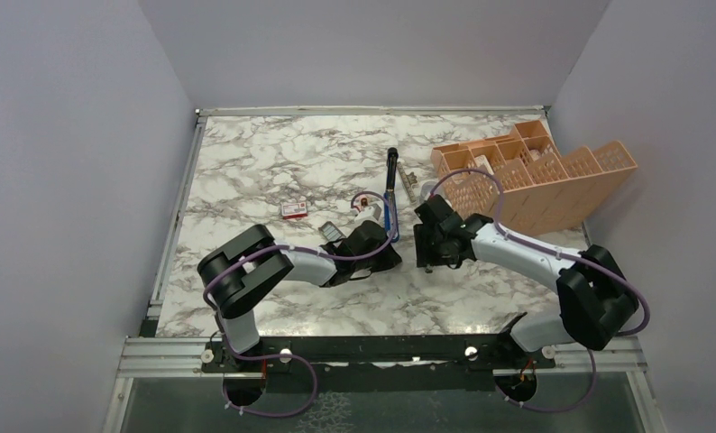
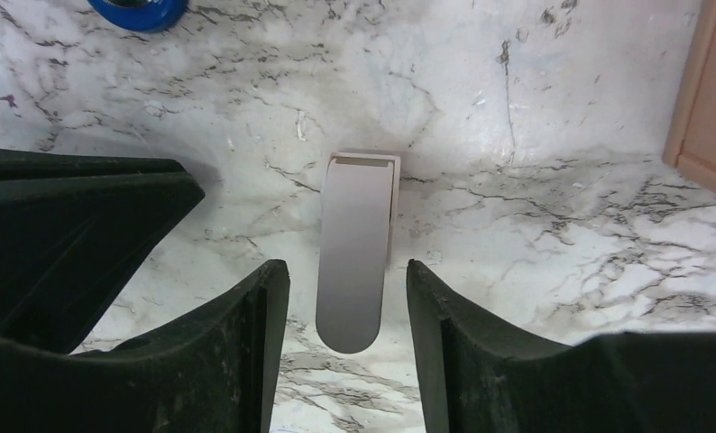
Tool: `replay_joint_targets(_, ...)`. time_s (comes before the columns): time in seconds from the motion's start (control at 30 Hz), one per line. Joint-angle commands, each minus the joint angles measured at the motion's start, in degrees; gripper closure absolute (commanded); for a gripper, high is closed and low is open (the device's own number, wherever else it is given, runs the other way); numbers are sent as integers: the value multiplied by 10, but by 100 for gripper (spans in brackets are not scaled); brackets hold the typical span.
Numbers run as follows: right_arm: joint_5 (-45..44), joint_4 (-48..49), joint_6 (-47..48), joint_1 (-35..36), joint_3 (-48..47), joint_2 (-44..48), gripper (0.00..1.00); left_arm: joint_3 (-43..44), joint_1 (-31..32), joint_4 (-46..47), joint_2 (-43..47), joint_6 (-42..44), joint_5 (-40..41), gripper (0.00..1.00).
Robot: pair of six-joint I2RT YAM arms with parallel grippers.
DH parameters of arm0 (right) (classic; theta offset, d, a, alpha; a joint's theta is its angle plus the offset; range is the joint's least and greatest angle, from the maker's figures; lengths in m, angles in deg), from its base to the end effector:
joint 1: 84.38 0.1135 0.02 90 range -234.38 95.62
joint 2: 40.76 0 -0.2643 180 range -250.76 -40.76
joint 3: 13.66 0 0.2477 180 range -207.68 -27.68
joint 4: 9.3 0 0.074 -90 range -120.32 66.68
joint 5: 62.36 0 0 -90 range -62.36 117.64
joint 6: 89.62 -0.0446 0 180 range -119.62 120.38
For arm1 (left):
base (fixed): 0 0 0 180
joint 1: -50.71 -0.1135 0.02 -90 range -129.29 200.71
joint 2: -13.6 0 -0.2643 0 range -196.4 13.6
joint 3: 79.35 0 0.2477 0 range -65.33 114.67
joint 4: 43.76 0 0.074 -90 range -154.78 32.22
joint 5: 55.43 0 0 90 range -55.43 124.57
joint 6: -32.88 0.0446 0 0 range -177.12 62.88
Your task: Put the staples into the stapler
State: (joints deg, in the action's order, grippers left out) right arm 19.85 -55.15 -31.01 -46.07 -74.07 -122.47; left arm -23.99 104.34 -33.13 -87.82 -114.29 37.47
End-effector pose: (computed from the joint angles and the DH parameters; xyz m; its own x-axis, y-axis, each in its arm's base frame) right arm 0.2066 0.1555 0.1761 -0.9157 -0.0657 -0.3965 -0.1124 0.9890 0.0956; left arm 0.2039 -0.2731 0.1255 -0.8416 -0.2725 -0.4664 0.1339 0.7313 -0.6688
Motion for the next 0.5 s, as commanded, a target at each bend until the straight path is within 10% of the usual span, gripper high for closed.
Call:
replay_joint_targets(0.0,-31,-20,-11,0,-32,24,47,1,-5,-61,20,26,46,86)
replay_joint_targets(0.47,-6,-52,10,-1,-22,-17,73,5,-5,-64,14,32,47,86)
